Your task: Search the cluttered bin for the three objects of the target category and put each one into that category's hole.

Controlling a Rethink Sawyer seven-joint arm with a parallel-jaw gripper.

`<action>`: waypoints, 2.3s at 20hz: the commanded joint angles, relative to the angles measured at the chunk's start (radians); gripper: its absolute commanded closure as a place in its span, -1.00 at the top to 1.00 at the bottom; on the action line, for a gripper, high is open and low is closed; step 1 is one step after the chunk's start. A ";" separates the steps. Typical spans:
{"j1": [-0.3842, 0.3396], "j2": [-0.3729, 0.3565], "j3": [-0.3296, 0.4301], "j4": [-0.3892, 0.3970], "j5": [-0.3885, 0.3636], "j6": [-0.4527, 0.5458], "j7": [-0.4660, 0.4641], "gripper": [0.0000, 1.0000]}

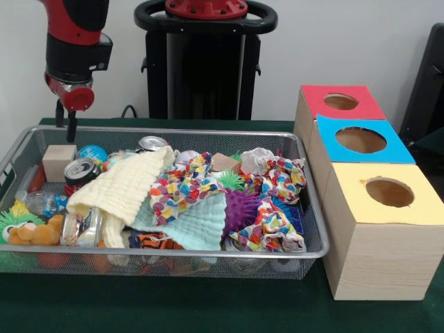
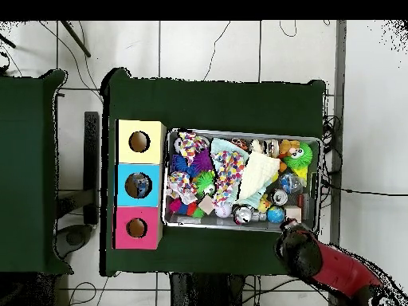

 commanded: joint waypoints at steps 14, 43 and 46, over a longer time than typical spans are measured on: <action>-0.045 0.357 0.268 -0.342 0.028 -0.187 0.079 1.00; -0.040 0.331 0.268 -0.295 -0.034 -0.276 0.118 1.00; -0.009 0.298 0.231 -0.259 -0.016 -0.260 0.147 1.00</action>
